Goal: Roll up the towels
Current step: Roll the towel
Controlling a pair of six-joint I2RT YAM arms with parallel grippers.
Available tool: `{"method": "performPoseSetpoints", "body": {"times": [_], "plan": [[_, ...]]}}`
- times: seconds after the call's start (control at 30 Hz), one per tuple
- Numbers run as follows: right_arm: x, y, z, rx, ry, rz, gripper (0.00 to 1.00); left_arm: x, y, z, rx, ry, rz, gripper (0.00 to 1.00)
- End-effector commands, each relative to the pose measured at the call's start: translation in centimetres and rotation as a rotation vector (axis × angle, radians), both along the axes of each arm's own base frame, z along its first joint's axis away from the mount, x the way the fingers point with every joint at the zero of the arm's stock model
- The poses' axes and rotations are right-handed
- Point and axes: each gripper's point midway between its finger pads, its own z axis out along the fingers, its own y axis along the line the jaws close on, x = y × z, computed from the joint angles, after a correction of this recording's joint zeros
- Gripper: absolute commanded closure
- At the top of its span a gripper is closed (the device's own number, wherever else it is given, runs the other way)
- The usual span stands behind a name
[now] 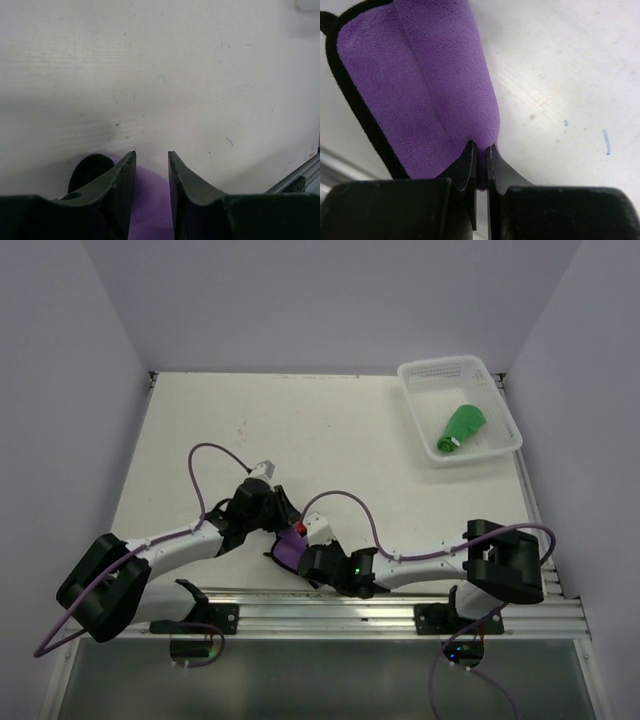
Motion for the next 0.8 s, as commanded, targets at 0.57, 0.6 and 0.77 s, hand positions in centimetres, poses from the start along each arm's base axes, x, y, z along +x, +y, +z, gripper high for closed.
{"method": "performPoseSetpoints", "body": {"times": [0.57, 0.6, 0.77], "plan": [[6.8, -1.6, 1.7, -0.293, -0.426, -0.365, 1.00, 3.4, -2.3, 3.7, -0.092, -0.069, -0.067, 0.64], [6.8, -1.7, 1.5, -0.318, -0.430, -0.357, 1.00, 3.5, -2.8, 4.2, -0.132, -0.085, -0.070, 0.64], [5.8, -0.4, 0.8, -0.360, -0.454, -0.313, 1.00, 2.7, -3.9, 4.1, -0.216, -0.078, -0.115, 0.63]]}}
